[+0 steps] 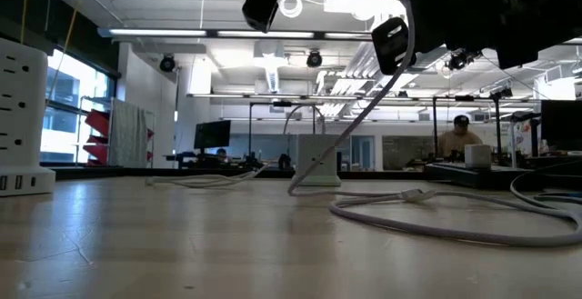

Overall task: Insert USB
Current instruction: Insert the light grey USB charger into the white charger adapter

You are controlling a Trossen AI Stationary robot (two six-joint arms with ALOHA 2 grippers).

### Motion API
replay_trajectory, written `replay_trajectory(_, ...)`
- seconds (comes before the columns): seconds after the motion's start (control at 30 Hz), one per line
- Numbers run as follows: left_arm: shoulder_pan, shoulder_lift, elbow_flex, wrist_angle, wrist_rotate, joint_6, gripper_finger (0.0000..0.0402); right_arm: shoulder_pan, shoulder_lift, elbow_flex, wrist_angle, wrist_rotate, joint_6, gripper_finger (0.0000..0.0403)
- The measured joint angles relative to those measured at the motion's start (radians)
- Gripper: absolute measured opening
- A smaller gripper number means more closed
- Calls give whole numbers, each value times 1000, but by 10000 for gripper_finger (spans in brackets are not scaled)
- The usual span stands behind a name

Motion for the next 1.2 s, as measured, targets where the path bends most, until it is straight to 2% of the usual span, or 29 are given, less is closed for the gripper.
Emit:
replay_trajectory(0.17, 5, 0, 0, -10, 0, -10, 87, 0, 0, 0, -5, 0, 0, 0)
replay_trajectory(0.43, 5, 0, 0, -28, 25, -95, 13, 1, 0, 0, -3, -8, -1, 0)
replay_trajectory(0.6, 5, 0, 0, -41, 24, -179, 4, 2, 0, 0, -8, 3, -3, 0)
replay_trajectory(0.7, 5, 0, 0, -68, -3, -294, 2, 1, 0, 0, -23, 26, -16, 0)
replay_trajectory(0.83, 6, 0, -1, -127, -24, -544, 1, 2, -10, 0, -88, 95, -115, 6)
replay_trajectory(0.97, 21, -3, -1, -231, -14, -837, 0, 15, -35, 0, -215, 190, -272, 40)
replay_trajectory(1.07, 33, -5, -1, -315, 14, -1000, 0, 58, -50, 0, -268, 318, -424, 72)
replay_trajectory(1.2, 38, -21, -18, -355, 38, -1127, 0, 129, -54, 0, -281, 537, -579, 99)
